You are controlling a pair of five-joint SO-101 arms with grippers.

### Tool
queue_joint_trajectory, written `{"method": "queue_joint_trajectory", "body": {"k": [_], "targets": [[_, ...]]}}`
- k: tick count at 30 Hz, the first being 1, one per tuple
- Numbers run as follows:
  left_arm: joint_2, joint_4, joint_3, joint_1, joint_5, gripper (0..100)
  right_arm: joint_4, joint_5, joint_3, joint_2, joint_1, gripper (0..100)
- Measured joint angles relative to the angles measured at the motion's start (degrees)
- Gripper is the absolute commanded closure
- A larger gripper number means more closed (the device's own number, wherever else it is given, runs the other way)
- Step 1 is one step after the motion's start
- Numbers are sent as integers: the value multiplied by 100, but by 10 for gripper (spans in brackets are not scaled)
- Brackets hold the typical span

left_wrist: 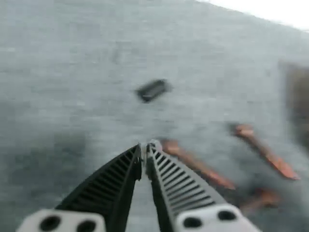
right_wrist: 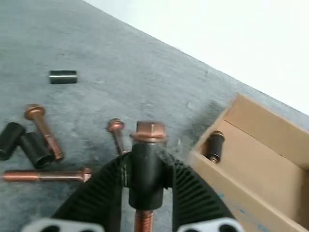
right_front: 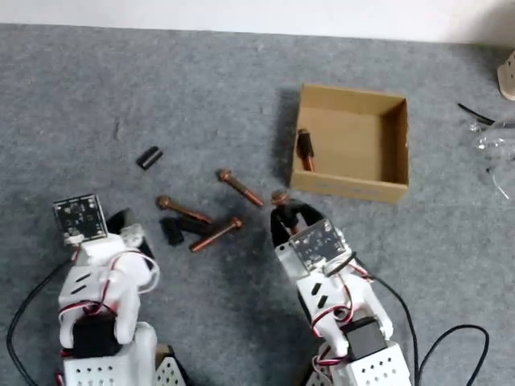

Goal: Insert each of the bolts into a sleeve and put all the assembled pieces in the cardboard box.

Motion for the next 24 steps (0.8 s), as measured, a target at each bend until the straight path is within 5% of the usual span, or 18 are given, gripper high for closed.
{"method": "queue_joint_trajectory", "body": {"k": [5, 10, 18, 24], "targets": [[26, -756, 598, -958, -862, 970, 0, 0, 0, 0, 62, 994], [26, -1327, 897, -1011, -941, 969, 0, 0, 0, 0, 369, 994], [26, -1143, 897, -1011, -1468, 970, -9, 0, -9, 123, 932, 994], [26, -1143, 897, -1011, -1495, 970, -281, 0, -738, 1829, 958, 994]]}}
